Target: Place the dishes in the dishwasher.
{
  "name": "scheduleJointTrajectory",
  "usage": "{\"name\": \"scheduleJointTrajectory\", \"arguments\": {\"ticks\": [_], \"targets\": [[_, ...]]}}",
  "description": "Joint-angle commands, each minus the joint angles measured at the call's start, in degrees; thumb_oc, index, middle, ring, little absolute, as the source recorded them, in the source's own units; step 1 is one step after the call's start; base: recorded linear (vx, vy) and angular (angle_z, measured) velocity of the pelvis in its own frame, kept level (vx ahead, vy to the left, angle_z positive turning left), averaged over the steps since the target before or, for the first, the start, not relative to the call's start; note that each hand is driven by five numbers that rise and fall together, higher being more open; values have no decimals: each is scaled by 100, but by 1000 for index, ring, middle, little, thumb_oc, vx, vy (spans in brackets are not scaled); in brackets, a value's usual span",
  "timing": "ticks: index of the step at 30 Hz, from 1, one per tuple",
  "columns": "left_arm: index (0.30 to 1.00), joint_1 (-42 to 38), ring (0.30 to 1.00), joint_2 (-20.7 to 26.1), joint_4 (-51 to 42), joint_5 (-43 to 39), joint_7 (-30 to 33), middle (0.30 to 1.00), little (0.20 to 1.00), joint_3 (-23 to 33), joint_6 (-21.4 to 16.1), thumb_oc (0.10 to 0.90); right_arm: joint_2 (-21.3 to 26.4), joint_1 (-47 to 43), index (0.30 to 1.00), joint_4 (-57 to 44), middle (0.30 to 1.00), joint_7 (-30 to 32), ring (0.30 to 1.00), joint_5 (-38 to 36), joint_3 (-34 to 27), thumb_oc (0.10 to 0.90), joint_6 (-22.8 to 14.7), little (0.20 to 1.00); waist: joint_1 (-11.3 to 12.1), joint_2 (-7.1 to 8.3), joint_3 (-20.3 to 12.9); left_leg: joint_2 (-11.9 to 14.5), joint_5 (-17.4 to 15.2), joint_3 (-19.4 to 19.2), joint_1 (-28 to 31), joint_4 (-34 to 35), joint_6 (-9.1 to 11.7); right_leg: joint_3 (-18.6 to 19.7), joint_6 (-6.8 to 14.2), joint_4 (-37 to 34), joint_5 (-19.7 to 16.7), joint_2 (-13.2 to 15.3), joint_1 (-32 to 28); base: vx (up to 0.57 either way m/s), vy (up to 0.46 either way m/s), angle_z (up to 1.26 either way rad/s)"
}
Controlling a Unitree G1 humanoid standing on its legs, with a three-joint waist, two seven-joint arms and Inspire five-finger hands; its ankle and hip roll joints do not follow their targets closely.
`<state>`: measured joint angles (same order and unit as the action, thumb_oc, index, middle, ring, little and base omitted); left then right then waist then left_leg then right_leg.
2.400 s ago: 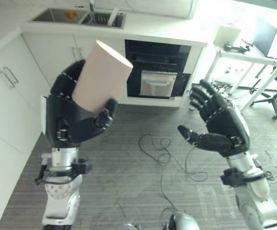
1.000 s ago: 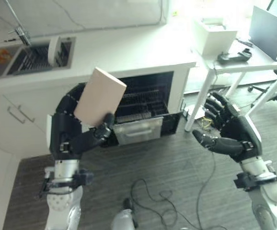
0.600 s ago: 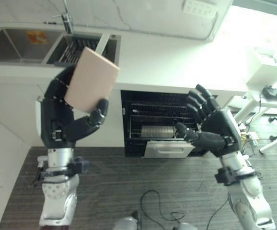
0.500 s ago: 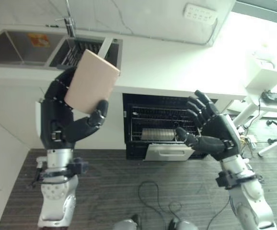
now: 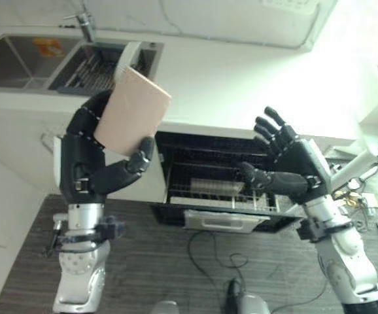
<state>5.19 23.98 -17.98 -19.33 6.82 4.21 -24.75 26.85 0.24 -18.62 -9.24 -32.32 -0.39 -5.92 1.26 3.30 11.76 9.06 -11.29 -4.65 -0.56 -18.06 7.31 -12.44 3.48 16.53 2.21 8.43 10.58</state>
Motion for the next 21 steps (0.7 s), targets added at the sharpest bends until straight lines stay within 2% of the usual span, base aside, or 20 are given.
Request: {"name": "scheduleJointTrajectory", "arguments": {"ticks": [1,3,4,5,6,7,8,11,14,17,18,19,21], "targets": [[300,-402,300,230,-619,-9,37,300,300,69,-608,400,166,-12,900,-541,900,-100,900,-428,-392,800,-563,900,-163,-45,-440,458,1169,-445,70,87,160,32,415,66,274,397,-165,76,-257,0],[300,-370,300,194,-554,-86,-73,300,300,24,-645,400,194,56,900,-558,900,-80,900,-392,-427,800,-575,900,-185,-63,-403,354,1157,-673,-8,87,114,-52,378,66,334,383,-255,47,-124,9],[300,-374,300,151,-511,-137,-112,300,300,-33,-635,400,164,40,900,-563,900,-16,900,-327,-397,800,-546,900,-191,-95,-374,181,874,-735,-138,87,25,-47,403,66,341,348,-270,22,-7,28],[300,-375,300,135,-495,-158,-122,300,300,-54,-626,400,151,34,900,-552,900,1,900,-306,-380,800,-541,900,-196,-108,-371,121,765,-745,-176,87,-9,-36,417,66,341,337,-266,27,28,37],[300,-357,300,104,-451,-207,-170,300,300,-100,-604,400,112,9,900,-508,900,26,900,-254,-342,800,-534,900,-204,-177,-366,8,474,-777,-328,87,-69,-34,462,66,328,285,-263,34,52,35],[300,-363,300,87,-384,-180,-207,300,300,-168,-612,400,40,11,900,-481,900,28,900,-198,-287,800,-557,900,-238,-266,-359,42,401,-891,-521,87,-70,-78,505,66,330,228,-288,43,56,24],[300,-398,300,106,-327,-163,-220,300,300,-222,-624,400,8,24,900,-469,900,34,900,-185,-258,800,-572,900,-252,-292,-356,100,449,-951,-632,87,-39,-107,513,66,348,205,-326,43,74,34],[300,-693,300,136,25,175,-70,300,300,-538,-553,400,45,-10,900,-286,900,111,900,-295,-133,800,-462,900,-252,-279,-447,-63,351,-525,-736,87,-140,0,448,66,499,84,-403,26,86,4],[300,-816,300,186,222,377,29,300,300,-647,-545,400,-9,58,900,-295,900,-200,900,-937,-167,800,-287,900,-284,-250,-576,-74,247,-584,-664,87,-179,-91,463,66,524,152,-467,41,74,-26],[300,-880,300,176,450,574,-29,300,300,-791,-580,400,-177,32,900,-239,900,-389,900,-1120,-57,800,-177,900,-287,-230,-624,-71,196,-639,-613,87,-213,-180,480,66,520,220,-525,39,53,-12],[300,-942,300,175,531,715,98,300,300,-867,-655,400,-224,-27,900,-209,900,-426,900,-1276,8,800,-106,900,-284,-220,-631,-83,178,-629,-602,87,-224,-200,483,66,517,235,-535,36,46,12],[300,-1169,300,175,802,1079,408,300,300,-1059,-829,400,-379,-241,900,-57,900,-541,900,-1859,200,800,99,900,-272,-189,-653,-119,121,-593,-577,87,-242,-205,500,66,518,261,-548,49,44,7],[300,-1261,300,170,937,1253,476,300,300,-1166,-886,400,-471,-330,900,-7,900,-598,900,-2065,339,800,214,900,-269,-171,-671,-123,88,-618,-539,87,-262,-193,499,66,533,264,-564,50,34,2]]}}
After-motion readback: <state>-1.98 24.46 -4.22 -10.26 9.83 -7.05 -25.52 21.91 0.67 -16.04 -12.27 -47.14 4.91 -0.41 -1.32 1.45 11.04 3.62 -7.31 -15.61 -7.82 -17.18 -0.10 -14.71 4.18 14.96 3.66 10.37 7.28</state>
